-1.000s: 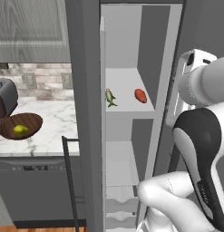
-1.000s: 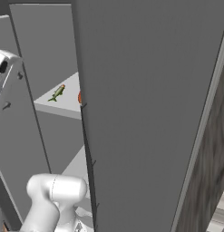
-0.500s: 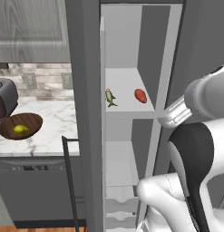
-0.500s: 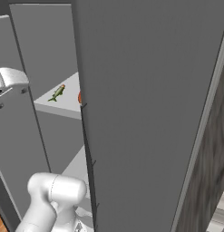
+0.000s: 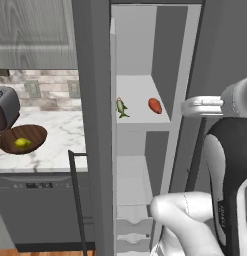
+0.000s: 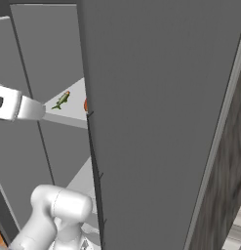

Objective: Take the fish, sweet potato, and pear from the freezer and place them in the bowl on the counter.

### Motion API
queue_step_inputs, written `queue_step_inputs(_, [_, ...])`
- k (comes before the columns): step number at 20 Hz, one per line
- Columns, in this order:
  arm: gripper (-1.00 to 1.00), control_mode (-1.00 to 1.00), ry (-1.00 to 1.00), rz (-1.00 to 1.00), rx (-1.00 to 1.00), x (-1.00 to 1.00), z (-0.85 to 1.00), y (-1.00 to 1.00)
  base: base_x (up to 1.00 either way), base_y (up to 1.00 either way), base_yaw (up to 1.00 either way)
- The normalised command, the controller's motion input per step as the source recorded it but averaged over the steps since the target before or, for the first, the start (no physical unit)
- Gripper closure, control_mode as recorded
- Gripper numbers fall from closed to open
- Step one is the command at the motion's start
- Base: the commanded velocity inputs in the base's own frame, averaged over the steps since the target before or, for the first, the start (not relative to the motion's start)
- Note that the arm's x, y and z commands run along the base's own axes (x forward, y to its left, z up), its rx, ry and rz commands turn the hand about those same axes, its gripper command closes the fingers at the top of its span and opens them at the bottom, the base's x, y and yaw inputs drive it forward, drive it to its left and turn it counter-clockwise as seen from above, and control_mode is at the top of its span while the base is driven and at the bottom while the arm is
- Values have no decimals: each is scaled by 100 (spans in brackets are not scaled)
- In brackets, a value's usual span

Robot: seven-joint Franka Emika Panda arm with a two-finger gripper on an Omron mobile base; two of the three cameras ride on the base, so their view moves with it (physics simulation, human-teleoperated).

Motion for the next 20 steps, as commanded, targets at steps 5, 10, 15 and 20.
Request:
queue_step_inputs(5, [-100,-100,9,-39,62,1,-26,22,0,0,0])
queue_step_inputs(10, [-100,-100,9,-26,29,27,-16,54,0,0,0])
queue_step_inputs(15, [-100,-100,13,-2,2,58,-3,24,0,0,0])
queue_step_inputs(20, [-100,-100,12,0,2,68,0,0,0,0,0])
